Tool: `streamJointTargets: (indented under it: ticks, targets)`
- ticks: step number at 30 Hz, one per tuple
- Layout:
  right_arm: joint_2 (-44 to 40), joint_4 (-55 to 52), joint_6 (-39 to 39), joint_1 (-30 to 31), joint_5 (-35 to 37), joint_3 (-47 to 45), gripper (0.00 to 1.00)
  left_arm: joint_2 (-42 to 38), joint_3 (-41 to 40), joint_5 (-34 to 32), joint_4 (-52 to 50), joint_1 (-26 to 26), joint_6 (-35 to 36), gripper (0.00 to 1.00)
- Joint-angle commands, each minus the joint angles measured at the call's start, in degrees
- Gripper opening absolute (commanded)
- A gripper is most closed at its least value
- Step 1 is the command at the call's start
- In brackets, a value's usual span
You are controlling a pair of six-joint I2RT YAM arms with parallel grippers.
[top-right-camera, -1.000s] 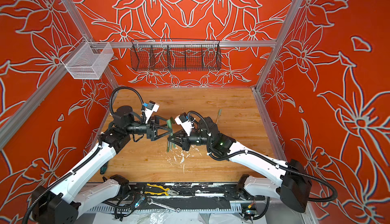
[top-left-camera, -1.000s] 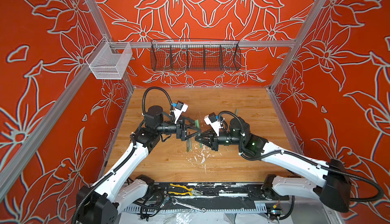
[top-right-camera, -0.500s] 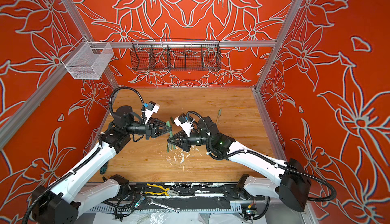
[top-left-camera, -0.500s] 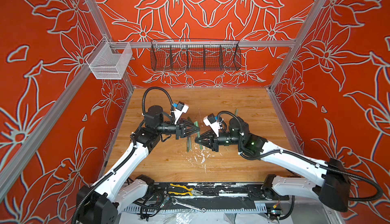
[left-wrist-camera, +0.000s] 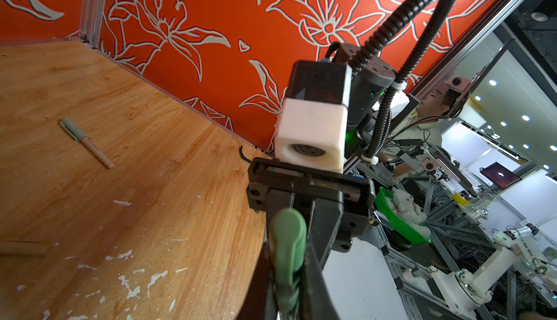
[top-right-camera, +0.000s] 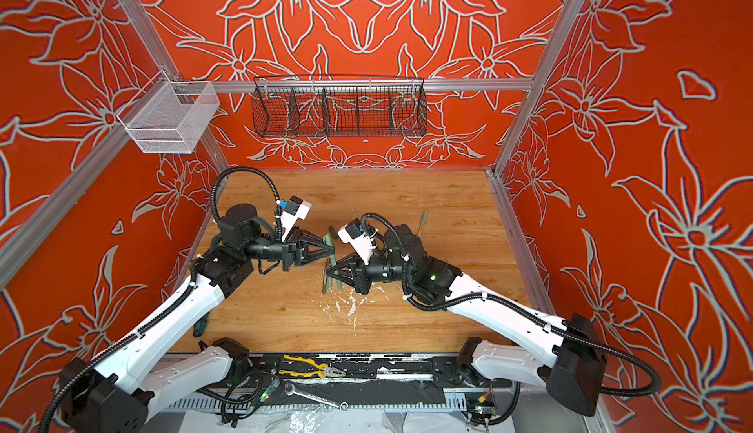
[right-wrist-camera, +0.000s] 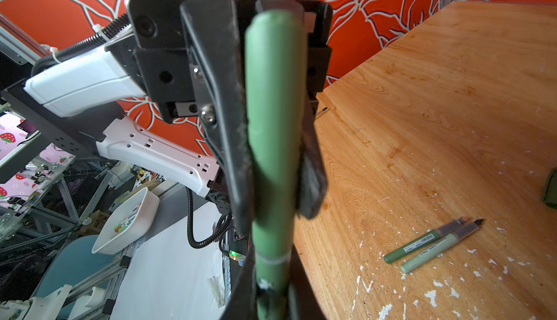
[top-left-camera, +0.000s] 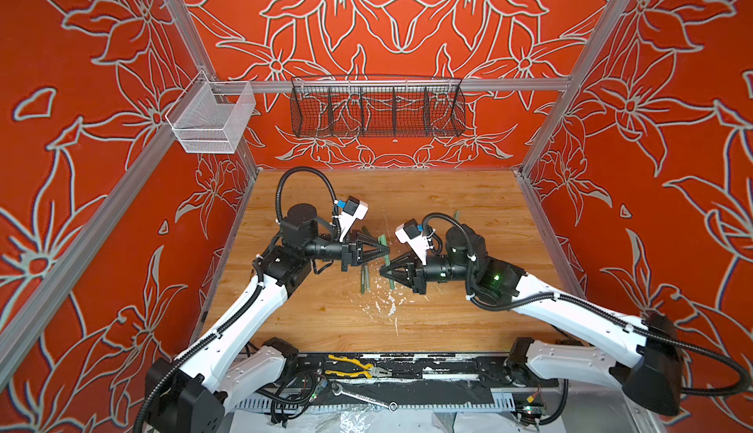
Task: Insert pens into pen caps
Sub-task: Put on the pen cap to the pen.
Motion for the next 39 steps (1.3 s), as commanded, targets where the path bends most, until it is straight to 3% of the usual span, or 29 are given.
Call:
streamJointTargets:
  ticks: [1, 10, 39]
  targets:
    - [-3.28, 4.46, -2.61, -0.76, 4.95, 4.99, 0.00, -0.34, -1.05, 3.43, -2.91, -1.65, 2.22, 0.00]
    - [-3.80, 3.14, -7.64, -0.95, 5.59, 9.38, 0.00, -0.07, -0.76, 3.53, -6.67, -5.90, 5.03, 0.00]
    - [0.28, 4.06, -15.03, -3.88, 1.10, 26.33, 0.00, 2.55, -1.75, 6.08, -5.43, -9.12, 5.55, 0.00]
